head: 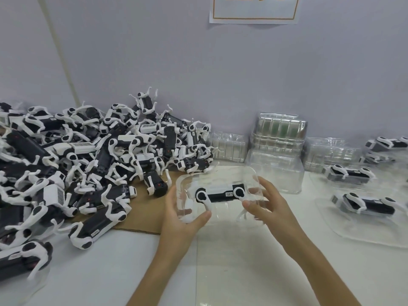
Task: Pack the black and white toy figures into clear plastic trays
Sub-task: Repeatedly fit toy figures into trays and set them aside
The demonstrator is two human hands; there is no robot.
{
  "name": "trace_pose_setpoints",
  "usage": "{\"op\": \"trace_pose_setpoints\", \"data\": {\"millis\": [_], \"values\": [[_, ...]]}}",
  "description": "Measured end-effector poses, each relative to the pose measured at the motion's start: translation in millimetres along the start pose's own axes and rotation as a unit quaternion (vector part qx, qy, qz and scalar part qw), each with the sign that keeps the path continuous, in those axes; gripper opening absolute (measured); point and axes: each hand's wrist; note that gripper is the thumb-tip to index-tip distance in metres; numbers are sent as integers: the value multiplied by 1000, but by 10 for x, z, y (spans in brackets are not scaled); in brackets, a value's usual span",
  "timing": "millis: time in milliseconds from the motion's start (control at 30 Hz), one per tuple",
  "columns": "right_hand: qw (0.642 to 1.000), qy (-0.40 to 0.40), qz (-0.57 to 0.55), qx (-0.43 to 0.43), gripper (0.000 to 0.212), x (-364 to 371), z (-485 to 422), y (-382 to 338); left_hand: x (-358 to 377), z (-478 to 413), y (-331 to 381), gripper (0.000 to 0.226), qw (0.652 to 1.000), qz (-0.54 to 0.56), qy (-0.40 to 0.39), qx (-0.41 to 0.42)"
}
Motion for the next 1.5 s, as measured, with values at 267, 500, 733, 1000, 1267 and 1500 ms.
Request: {"op": "trace_pose_setpoints", "data": {"millis": [267, 500, 733, 1000, 1267, 1500], "values": [[994, 23, -23, 105, 55, -25, -31, 51, -7, 24, 28, 78, 1000, 22, -10, -5], [985, 41, 14, 166, 46, -75, -38, 26, -37, 23, 35, 57, 995, 32, -41, -79], [952, 145, 242, -116, 50, 55, 56, 32, -5, 21, -9, 40, 995, -27, -73, -66], [885, -81, 407, -211, 47, 377, 254, 36, 62, 34, -48, 32, 986, -17, -153, -60], [901, 23, 414, -129, 35, 79, 104, 52, 95, 47, -41, 28, 984, -64, -149, -77], [900, 103, 420, -60, 36, -165, -3, 135, 81, 60, -48, 26, 981, -83, -158, -70]]}}
Point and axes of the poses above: each hand's wrist, its own z-axis away from the middle knuckle, its own x-axis out of the palm, y = z × x, and after that the axes turned 5 degrees about -z, right-handed
